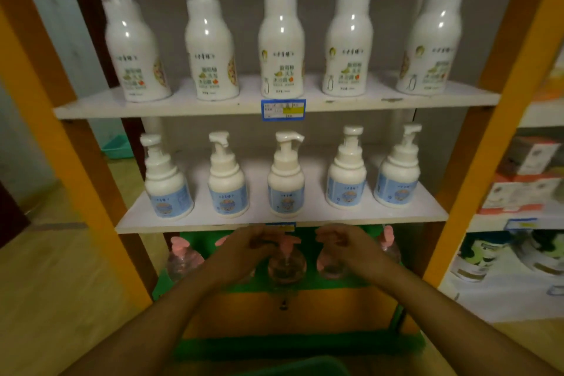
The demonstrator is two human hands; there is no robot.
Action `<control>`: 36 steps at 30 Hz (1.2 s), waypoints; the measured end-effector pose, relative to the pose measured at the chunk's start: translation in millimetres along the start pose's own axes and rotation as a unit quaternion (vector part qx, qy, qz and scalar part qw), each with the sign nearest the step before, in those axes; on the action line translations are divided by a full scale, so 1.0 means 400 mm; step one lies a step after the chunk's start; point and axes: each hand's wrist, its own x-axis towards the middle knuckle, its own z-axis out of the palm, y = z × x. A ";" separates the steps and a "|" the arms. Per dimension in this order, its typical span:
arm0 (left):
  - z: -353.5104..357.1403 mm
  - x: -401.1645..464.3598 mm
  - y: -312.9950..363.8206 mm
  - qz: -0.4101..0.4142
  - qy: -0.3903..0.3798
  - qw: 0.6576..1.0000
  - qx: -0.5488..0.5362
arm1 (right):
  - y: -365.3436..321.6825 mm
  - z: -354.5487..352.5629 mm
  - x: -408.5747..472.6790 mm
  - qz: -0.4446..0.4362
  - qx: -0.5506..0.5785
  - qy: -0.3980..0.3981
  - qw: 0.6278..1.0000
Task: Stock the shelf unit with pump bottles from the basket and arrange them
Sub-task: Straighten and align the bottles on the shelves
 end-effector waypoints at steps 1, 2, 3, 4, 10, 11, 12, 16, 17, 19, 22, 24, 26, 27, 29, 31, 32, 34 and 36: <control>-0.014 -0.004 0.026 0.013 0.007 1.000 0.002 | -0.021 -0.018 -0.009 -0.008 0.007 0.009 1.000; -0.027 -0.008 0.056 0.031 0.018 0.999 0.011 | -0.046 -0.038 -0.019 -0.022 0.014 0.017 1.000; -0.039 -0.010 0.088 0.049 0.029 0.998 0.020 | -0.073 -0.059 -0.027 -0.037 0.017 0.027 0.999; -0.050 -0.012 0.124 0.065 0.040 0.997 0.023 | -0.103 -0.083 -0.034 -0.052 0.020 0.037 0.998; -0.092 0.014 0.354 0.139 0.093 0.985 -0.030 | -0.299 -0.250 -0.063 -0.145 0.057 0.130 0.979; -0.095 0.018 0.394 0.155 0.101 0.982 -0.039 | -0.329 -0.277 -0.066 -0.161 0.070 0.151 0.973; -0.094 0.022 0.435 0.172 0.110 0.978 -0.042 | -0.356 -0.305 -0.066 -0.173 0.079 0.174 0.966; -0.070 0.062 0.568 0.208 0.155 0.966 -0.014 | -0.435 -0.391 -0.035 -0.196 0.060 0.262 0.943; -0.061 0.075 0.589 0.201 0.159 0.966 0.001 | -0.446 -0.402 -0.023 -0.190 0.047 0.262 0.945; -0.044 0.102 0.616 0.173 0.152 0.972 0.043 | -0.455 -0.408 0.000 -0.161 0.026 0.234 0.958; -0.033 0.135 0.632 0.131 0.138 0.978 0.083 | -0.453 -0.409 0.035 -0.120 -0.018 0.192 0.974; -0.038 0.153 0.632 0.109 0.135 0.980 0.095 | -0.451 -0.411 0.048 -0.113 -0.033 0.182 0.976; -0.048 0.171 0.624 0.106 0.132 0.980 0.109 | -0.451 -0.413 0.055 -0.120 -0.042 0.173 0.977; -0.053 0.176 0.617 0.105 0.129 0.980 0.108 | -0.448 -0.414 0.056 -0.125 -0.043 0.170 0.977; -0.066 0.193 0.594 0.110 0.119 0.983 0.088 | -0.444 -0.416 0.055 -0.132 -0.036 0.168 0.976; -0.071 0.194 0.584 0.118 0.107 0.984 0.076 | -0.438 -0.421 0.055 -0.134 -0.024 0.167 0.977; -0.071 0.193 0.583 0.119 0.100 0.985 0.076 | -0.435 -0.424 0.055 -0.133 -0.020 0.168 0.977; -0.067 0.183 0.593 0.121 0.088 0.985 0.080 | -0.432 -0.430 0.056 -0.134 -0.016 0.169 0.976; -0.065 0.180 0.596 0.121 0.085 0.986 0.080 | -0.429 -0.432 0.057 -0.139 -0.014 0.170 0.975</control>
